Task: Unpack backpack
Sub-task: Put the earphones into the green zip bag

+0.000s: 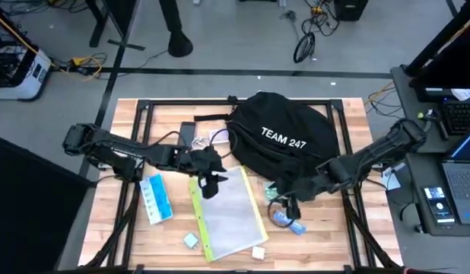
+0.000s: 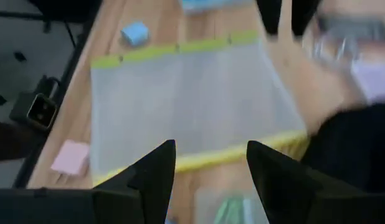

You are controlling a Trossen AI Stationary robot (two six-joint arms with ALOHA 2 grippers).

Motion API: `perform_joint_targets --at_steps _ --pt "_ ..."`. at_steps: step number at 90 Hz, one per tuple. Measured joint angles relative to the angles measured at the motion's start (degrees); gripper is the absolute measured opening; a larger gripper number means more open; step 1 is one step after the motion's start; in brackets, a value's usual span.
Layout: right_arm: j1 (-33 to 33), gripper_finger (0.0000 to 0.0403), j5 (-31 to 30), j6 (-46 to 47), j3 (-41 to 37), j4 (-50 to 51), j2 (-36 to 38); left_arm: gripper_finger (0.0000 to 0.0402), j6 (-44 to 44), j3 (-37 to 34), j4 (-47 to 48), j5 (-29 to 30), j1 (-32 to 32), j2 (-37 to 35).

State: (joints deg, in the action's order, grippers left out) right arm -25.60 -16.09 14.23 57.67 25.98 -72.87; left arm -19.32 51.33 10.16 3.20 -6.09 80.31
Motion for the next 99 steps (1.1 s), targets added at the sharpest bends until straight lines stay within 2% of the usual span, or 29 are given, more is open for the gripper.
perform_joint_targets --at_steps 16,33,40,56,74,88,99 --pt "4.93 0.0186 7.74 -6.52 -11.07 -14.68 5.22 0.0134 -3.95 0.00 -0.99 1.18 1.79 -0.02" --pt "10.85 0.0186 14.78 -7.59 -22.05 -31.38 10.49 0.0134 -1.93 0.00 -2.38 1.35 3.70 -0.02" --pt "13.74 0.0186 14.95 -7.03 -24.68 -35.74 12.52 0.0134 0.23 0.00 -2.79 1.43 4.39 -0.02" --pt "18.36 0.0186 14.63 -7.70 -25.81 -38.52 16.65 0.0134 0.25 0.00 -2.16 1.53 4.59 -0.03" --pt "19.59 0.0186 14.59 -11.98 -25.79 -44.61 18.54 0.0134 0.25 0.00 -2.17 1.54 4.59 -0.09" --pt "19.57 0.0186 14.67 -8.02 -25.74 -44.06 18.46 0.0134 0.25 0.00 -2.09 1.55 4.57 -0.09" --pt "21.21 0.0186 14.46 -14.85 -25.72 -43.16 19.42 0.0134 0.25 0.00 -2.12 1.55 4.57 -0.09"
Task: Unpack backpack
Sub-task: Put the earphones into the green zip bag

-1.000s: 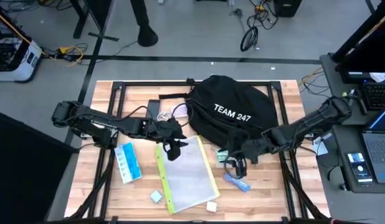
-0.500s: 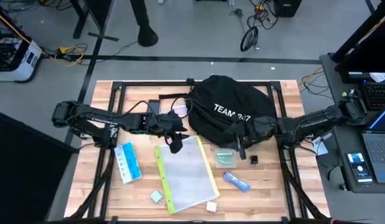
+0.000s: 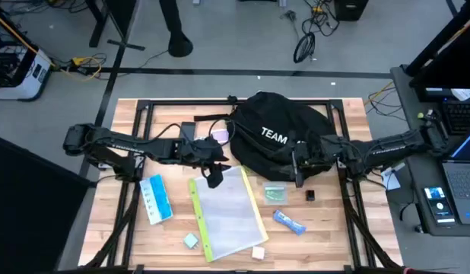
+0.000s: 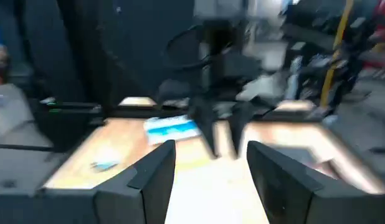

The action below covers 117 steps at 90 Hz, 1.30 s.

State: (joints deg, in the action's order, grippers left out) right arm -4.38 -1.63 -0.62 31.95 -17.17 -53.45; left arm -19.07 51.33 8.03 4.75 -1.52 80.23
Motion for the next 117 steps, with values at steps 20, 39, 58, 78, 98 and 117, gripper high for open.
perform_joint_targets --at_steps 20,39,58,78,98,117 --pt "-0.08 0.0186 0.22 -1.06 0.01 2.00 -0.04 0.0134 0.00 0.00 0.08 0.00 0.00 0.00" --pt "-0.07 0.0186 0.20 4.67 -0.03 2.65 -0.28 0.0134 -0.02 0.00 0.04 0.02 0.00 0.00" --pt "1.59 0.0186 0.07 12.00 0.00 -2.61 -0.27 0.0134 0.00 0.00 0.05 0.02 0.00 0.00" --pt "1.68 0.0186 0.11 13.11 0.00 -2.75 -0.28 0.0134 -0.01 0.00 0.00 0.02 0.00 0.00" --pt "1.68 0.0187 0.13 13.17 0.00 -2.75 -0.28 0.0134 -0.02 0.00 0.02 0.02 0.00 0.00" --pt "2.05 0.0187 0.11 12.06 0.00 -2.74 -0.28 0.0134 -0.02 0.00 0.02 0.02 0.00 0.00"
